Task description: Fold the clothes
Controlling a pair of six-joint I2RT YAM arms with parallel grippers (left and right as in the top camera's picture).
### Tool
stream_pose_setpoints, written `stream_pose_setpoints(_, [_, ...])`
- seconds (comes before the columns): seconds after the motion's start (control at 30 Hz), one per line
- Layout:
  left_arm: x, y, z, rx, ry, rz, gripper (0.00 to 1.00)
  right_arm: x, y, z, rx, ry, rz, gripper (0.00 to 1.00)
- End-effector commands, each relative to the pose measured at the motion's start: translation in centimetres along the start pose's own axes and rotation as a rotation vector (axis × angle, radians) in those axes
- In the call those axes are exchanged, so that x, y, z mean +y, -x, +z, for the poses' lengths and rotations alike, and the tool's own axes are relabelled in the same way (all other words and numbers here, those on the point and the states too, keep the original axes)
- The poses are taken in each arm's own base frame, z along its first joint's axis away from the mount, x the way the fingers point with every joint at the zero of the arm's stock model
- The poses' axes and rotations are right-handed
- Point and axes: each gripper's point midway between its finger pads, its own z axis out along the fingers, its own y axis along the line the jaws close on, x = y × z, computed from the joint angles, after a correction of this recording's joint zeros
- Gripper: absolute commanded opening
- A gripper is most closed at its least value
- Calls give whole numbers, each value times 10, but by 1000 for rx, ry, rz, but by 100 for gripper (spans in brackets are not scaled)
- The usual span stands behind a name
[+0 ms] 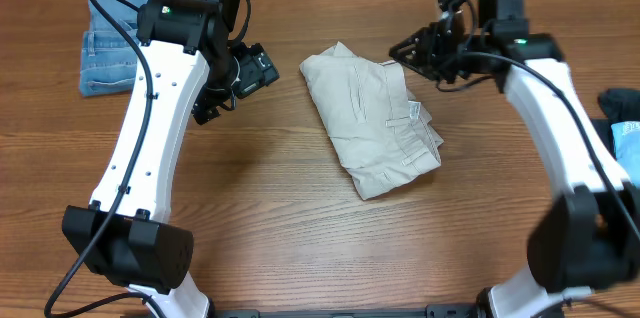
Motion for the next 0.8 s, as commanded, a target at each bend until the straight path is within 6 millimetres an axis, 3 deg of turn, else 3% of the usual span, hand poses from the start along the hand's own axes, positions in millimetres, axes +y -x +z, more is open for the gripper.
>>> stream_pose_setpoints(0.0, [4,4,6,-13,33,22,100,-19,-46,10,156,-49,15,19])
stream_pose_setpoints(0.03, [3,4,6,-12,33,22,100,-30,-58,16,188,-60,41,19])
stream_pose_setpoints(0.07, [4,3,6,-10,35,22,100,-52,-80,26,232,-78,89,18])
stream_pose_setpoints(0.2, [4,3,6,-10,35,22,100,-101,-119,58,241,-28,97,26])
stream_pose_setpoints(0.33, [6,1,6,-2,44,22,100,-131,-152,69,258,-40,174,34])
stream_pose_setpoints(0.5, [8,-1,6,9,48,22,100,-160,-169,68,248,-167,325,37])
stream_pose_setpoints(0.53, [8,-2,6,9,49,22,100,-167,-164,67,220,-193,319,32])
stream_pose_setpoints(0.57, [8,-1,6,9,49,22,100,-169,-157,65,198,-192,315,22])
stream_pose_setpoints(0.63, [8,-2,6,9,49,32,100,-154,-139,55,167,-113,317,16])
stream_pose_setpoints(0.7, [8,-2,6,10,50,40,100,-121,-112,33,96,-43,253,16])
stream_pose_setpoints(0.77, [8,-1,6,9,49,40,100,-71,-88,-1,-7,7,128,21])
